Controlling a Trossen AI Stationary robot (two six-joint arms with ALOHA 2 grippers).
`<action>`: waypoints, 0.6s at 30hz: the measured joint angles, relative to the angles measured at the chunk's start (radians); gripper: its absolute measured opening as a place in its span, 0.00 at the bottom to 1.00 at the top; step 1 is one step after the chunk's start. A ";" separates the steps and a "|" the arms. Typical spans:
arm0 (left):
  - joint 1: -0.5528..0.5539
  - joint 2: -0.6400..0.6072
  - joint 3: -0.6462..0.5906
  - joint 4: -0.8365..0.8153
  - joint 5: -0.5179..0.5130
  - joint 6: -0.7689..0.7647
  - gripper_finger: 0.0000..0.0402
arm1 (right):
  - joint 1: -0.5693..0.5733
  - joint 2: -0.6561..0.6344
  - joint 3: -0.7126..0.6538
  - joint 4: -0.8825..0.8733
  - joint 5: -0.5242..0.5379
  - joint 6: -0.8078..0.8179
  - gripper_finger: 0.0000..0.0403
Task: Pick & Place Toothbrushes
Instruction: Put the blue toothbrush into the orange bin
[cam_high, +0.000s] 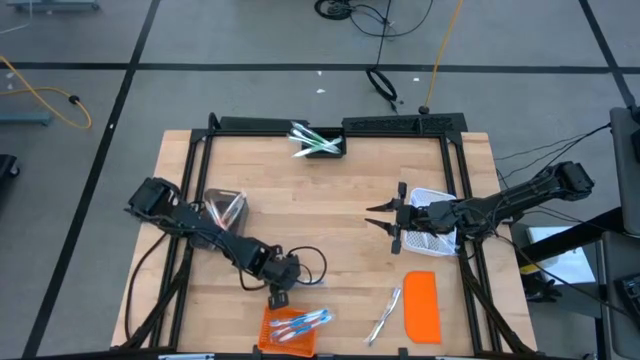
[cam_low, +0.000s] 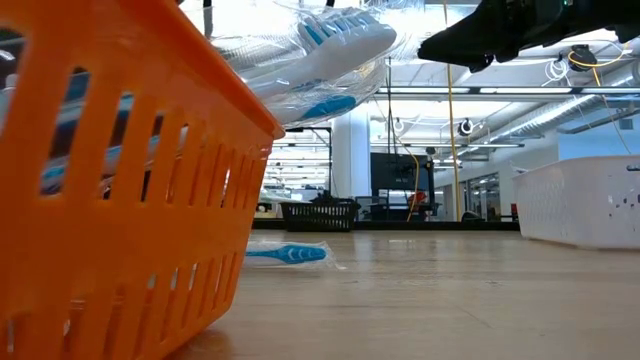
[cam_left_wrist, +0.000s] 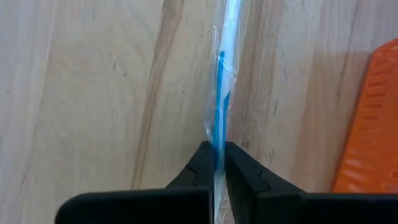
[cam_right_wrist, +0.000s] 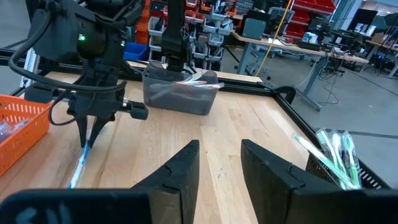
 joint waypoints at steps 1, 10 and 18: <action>0.002 -0.004 0.000 -0.001 0.004 0.002 0.02 | 0.000 0.000 0.000 0.000 0.000 0.000 0.28; 0.000 -0.103 -0.003 -0.024 0.008 0.004 0.01 | 0.000 0.000 0.000 -0.005 0.000 0.000 0.28; -0.051 -0.228 -0.003 -0.023 -0.010 -0.007 0.02 | 0.000 0.000 0.000 -0.006 0.000 0.000 0.28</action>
